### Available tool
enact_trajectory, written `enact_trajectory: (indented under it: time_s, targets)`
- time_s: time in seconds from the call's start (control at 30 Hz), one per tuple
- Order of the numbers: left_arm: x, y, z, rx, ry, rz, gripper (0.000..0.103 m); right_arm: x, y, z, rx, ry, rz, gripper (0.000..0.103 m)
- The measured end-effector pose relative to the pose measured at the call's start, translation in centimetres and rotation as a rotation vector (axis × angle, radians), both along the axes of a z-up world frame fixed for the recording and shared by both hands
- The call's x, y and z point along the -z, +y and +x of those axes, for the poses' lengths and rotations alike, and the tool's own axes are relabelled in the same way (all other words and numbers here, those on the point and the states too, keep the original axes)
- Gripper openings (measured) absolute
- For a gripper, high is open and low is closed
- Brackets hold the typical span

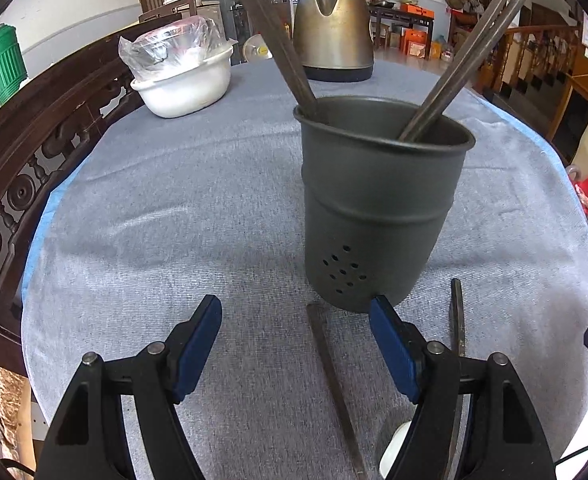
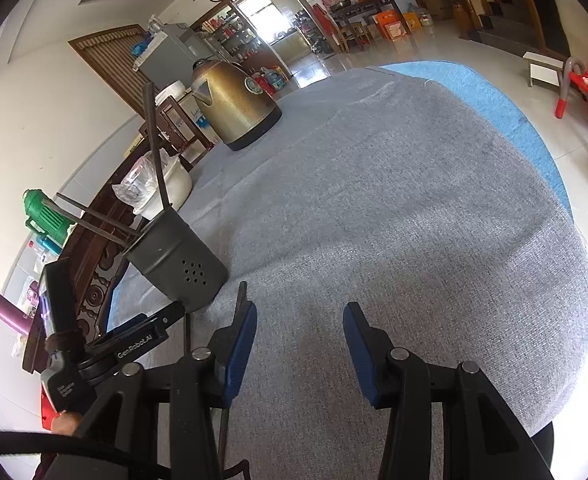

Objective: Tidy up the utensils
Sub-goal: 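Move both open tools down toward the white spoons on the cloth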

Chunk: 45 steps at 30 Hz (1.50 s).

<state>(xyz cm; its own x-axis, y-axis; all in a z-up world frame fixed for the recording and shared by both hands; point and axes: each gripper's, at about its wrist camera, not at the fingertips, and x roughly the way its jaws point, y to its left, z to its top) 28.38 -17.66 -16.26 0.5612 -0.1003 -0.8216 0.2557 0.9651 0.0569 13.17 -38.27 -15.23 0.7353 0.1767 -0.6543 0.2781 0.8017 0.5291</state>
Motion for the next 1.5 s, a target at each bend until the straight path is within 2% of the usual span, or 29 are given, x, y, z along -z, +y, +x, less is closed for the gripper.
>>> enact_trajectory:
  time_s: [0.47, 0.97, 1.07, 1.23, 1.5]
  targets:
    - [1.2, -0.5, 2.1, -0.022, 0.026, 0.024, 0.077, 0.0, -0.6, -0.3, 0.015, 0.001, 0.007, 0.049]
    - [2.0, 0.4, 4.2, -0.027, 0.034, 0.01, 0.077, 0.1, 0.5, -0.1, -0.005, 0.018, -0.007, 0.049]
    - [1.6, 1.1, 3.6, -0.017, 0.042, -0.017, 0.077, 0.0, 1.2, 0.1, -0.023, 0.02, -0.01, 0.049]
    - [0.2, 2.7, 1.3, 0.034, 0.009, -0.022, 0.077, -0.4, 3.0, 0.5, -0.092, 0.007, -0.006, 0.049]
    - [-0.1, 5.2, -2.2, 0.083, 0.054, -0.065, 0.077, 0.6, 7.1, 1.8, -0.26, 0.045, 0.088, 0.049]
